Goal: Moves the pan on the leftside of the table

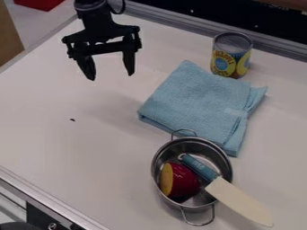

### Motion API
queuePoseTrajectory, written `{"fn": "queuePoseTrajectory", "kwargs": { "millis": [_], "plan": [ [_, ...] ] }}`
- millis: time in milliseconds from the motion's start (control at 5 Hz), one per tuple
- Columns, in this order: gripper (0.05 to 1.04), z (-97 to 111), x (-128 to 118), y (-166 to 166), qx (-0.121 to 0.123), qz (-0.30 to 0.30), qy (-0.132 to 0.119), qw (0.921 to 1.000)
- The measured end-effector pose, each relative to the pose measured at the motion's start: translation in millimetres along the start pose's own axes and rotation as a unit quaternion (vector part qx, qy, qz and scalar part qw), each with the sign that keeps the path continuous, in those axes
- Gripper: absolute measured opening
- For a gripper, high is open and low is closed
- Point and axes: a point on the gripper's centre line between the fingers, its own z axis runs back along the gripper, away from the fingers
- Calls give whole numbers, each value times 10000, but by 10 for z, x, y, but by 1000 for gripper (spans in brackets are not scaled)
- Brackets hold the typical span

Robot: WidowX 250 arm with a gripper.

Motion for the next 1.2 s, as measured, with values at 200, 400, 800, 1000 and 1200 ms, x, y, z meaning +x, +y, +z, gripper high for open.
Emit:
{"fn": "queuePoseTrajectory", "kwargs": {
  "millis": [200,400,800,1000,1200],
  "plan": [
    [999,166,-260,-197,-93,-1181,-38,9930],
    [999,126,-444,-304,-82,-1019,231,9945],
    [999,-87,-777,-246,6,-1587,427,9864],
    [999,-158,-846,-292,-150,-1695,426,9845],
    [999,-228,-929,-367,-324,-1797,393,9824]
  ]
}}
